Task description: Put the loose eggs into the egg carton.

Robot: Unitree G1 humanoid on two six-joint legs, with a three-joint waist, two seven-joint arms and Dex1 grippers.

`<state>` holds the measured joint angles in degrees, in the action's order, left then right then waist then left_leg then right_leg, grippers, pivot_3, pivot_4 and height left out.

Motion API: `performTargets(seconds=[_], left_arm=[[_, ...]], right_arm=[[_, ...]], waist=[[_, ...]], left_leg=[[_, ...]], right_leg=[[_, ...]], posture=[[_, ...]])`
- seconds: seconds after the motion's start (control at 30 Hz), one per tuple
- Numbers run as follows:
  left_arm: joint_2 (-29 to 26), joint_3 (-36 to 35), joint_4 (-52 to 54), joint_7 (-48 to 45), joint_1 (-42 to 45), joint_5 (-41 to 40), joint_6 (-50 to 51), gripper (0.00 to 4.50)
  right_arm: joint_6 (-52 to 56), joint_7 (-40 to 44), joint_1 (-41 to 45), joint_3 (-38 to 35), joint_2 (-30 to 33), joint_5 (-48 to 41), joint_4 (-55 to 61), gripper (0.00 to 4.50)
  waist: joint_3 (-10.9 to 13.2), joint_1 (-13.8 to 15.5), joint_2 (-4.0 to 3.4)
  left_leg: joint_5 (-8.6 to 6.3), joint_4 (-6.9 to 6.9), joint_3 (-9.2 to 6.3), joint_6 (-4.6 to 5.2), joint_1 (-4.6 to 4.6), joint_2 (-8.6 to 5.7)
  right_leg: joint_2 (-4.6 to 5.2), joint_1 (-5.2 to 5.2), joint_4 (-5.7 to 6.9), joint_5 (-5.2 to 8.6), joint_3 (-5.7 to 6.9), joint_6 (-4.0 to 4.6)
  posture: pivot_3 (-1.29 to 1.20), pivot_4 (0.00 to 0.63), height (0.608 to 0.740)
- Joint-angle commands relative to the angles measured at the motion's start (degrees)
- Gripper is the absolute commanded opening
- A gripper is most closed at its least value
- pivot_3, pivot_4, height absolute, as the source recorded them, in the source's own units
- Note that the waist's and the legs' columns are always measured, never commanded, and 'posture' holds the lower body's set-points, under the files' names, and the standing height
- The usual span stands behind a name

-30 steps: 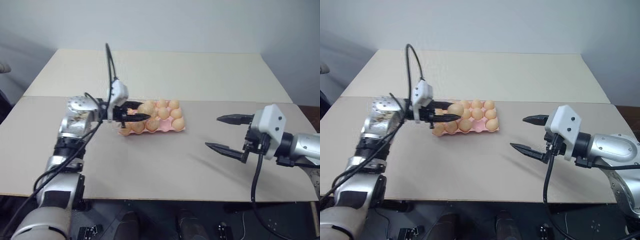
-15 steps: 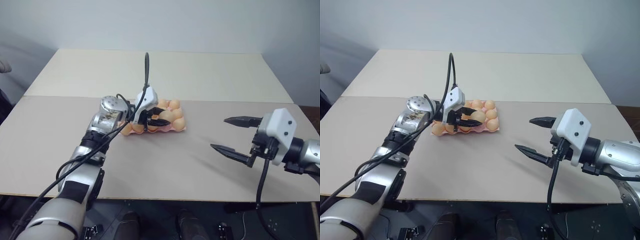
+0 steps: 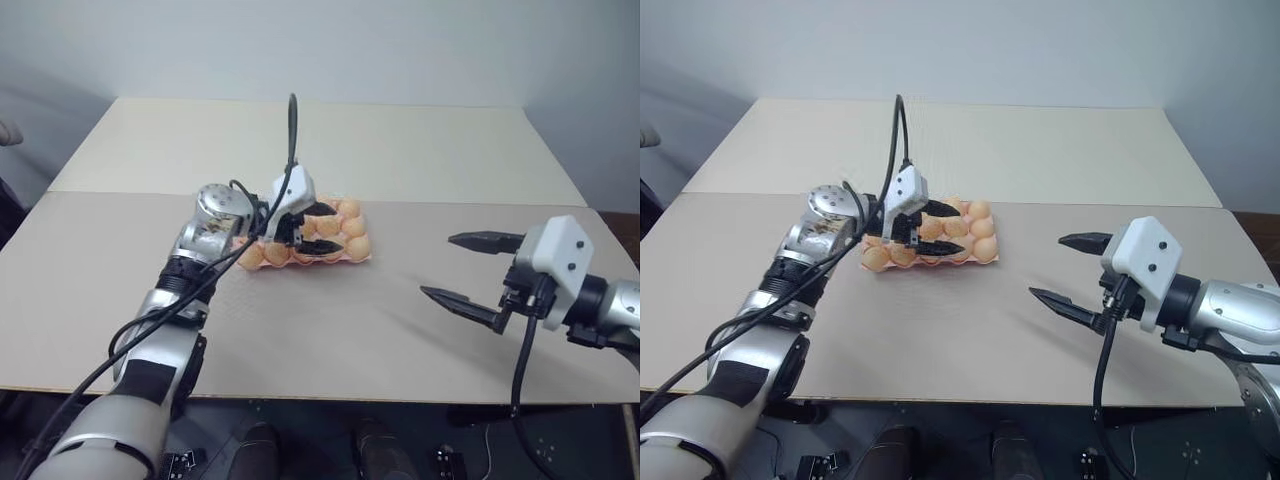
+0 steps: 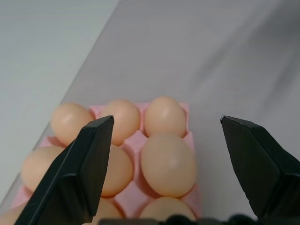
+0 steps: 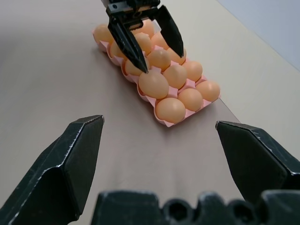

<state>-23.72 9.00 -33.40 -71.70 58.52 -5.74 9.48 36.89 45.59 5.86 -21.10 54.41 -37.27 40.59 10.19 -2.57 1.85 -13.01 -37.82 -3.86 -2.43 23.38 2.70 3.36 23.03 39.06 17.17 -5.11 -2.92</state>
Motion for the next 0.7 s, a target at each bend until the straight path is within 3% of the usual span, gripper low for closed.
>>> performTargets(seconds=[0.03,0.2,0.4,0.5,0.7], left_arm=[[-5.08,-5.33,7.38,-0.85,1.12,-4.68,5.00,3.94],[-17.58,-13.72,21.77,-4.75,-11.01,-12.29,11.37,3.94],[-27.88,-27.77,35.74,-6.88,-35.31,-19.94,13.48,3.94],[-28.77,-35.60,43.14,-6.35,-46.83,-24.52,16.48,3.94],[-26.96,-44.87,50.35,-3.28,-61.62,-27.39,16.32,3.94]], right_arm=[[-1.31,0.64,1.56,0.13,0.29,-0.43,-0.41,4.50],[-3.16,2.79,4.43,3.27,0.09,0.64,-3.81,4.50],[-5.32,4.49,8.77,7.93,-0.82,2.57,-8.20,4.50],[-6.38,5.85,9.94,9.45,-1.10,3.40,-10.14,4.50],[-6.86,7.44,10.25,10.21,-1.51,3.85,-12.22,4.50]], waist=[[0.00,-0.08,0.00],[-0.06,-1.04,-0.13],[-0.05,-0.83,-0.15],[-0.04,-0.26,-0.15],[-0.04,0.53,-0.15]], left_leg=[[0.00,0.00,-0.01,0.00,0.01,0.00],[0.00,0.09,0.01,0.00,-0.09,0.04],[-0.01,0.07,0.00,0.01,-0.08,0.10],[-0.02,0.06,0.02,0.00,-0.04,0.11],[-0.03,0.07,0.10,0.00,-0.10,0.12]], right_leg=[[0.00,0.00,0.00,0.00,0.00,0.00],[-0.01,0.01,0.01,0.00,-0.04,0.00],[0.00,-0.01,0.00,0.02,0.00,0.00],[0.05,-0.03,-0.06,0.02,0.03,-0.01],[0.06,-0.09,-0.10,0.03,0.01,-0.01]], posture=[[0.00,0.150,0.740],[0.00,0.150,0.740],[0.00,0.150,0.740],[0.00,0.150,0.740],[0.00,0.150,0.740]])
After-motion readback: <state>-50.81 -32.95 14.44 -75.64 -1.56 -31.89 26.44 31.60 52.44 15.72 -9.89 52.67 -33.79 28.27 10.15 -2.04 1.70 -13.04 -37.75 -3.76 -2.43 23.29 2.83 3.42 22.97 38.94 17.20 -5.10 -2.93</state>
